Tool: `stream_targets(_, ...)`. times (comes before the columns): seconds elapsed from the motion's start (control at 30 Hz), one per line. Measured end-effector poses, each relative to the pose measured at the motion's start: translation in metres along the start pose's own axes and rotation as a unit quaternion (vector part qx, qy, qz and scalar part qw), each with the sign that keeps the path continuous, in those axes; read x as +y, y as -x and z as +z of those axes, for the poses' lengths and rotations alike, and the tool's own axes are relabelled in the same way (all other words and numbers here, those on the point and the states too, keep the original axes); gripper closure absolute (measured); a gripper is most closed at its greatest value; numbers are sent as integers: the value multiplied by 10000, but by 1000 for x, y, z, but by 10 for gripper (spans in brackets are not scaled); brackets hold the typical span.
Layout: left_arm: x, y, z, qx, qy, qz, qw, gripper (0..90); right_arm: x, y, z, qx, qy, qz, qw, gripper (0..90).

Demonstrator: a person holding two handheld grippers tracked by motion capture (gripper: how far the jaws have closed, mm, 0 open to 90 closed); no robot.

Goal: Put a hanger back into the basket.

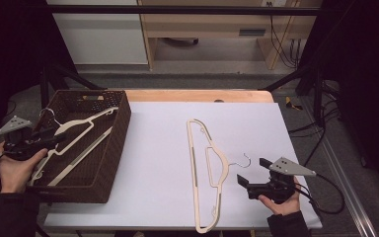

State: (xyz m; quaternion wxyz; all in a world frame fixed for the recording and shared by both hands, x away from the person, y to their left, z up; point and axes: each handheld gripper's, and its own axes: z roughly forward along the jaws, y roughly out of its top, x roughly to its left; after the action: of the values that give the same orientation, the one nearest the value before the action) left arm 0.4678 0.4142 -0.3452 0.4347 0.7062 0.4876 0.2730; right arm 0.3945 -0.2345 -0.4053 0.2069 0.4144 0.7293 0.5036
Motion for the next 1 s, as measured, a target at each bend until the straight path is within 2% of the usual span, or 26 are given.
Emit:
stream_targets(0.17, 4, 23, -5, -449, 401, -20, 9982, 299, 0, 0, -1, -20, 17, 23, 10000, 20)
stream_targets(0.23, 4, 34, -5, -641, 505, -2, 9967, 240, 0, 0, -1, -39, 18, 23, 10000, 20)
stream_targets(0.37, 6, 61, -2, -917, 665, 171, 9934, 166, 0, 0, 0, -44, -3, 19, 10000, 20)
stream_targets(0.47, 6, 83, 2, -1136, 765, 252, 9903, 138, -1, -1, 1, -71, -42, 18, 10000, 22)
stream_targets(0.6, 2, 107, 9, -1343, 745, 416, 9873, 113, -1, -2, 3, -116, -111, 56, 9999, 24)
stream_targets(0.73, -3, 125, 17, -1518, 633, 567, 9848, 111, -3, -3, 6, -103, -182, 34, 9998, 24)
stream_targets(0.87, -7, 139, 23, -1613, 569, 656, 9831, 108, -5, -5, 9, -111, -263, 13, 9996, 23)
stream_targets(1.0, -8, 148, 22, -1661, 626, 717, 9815, 102, -6, -6, 10, -85, -280, 12, 9996, 23)
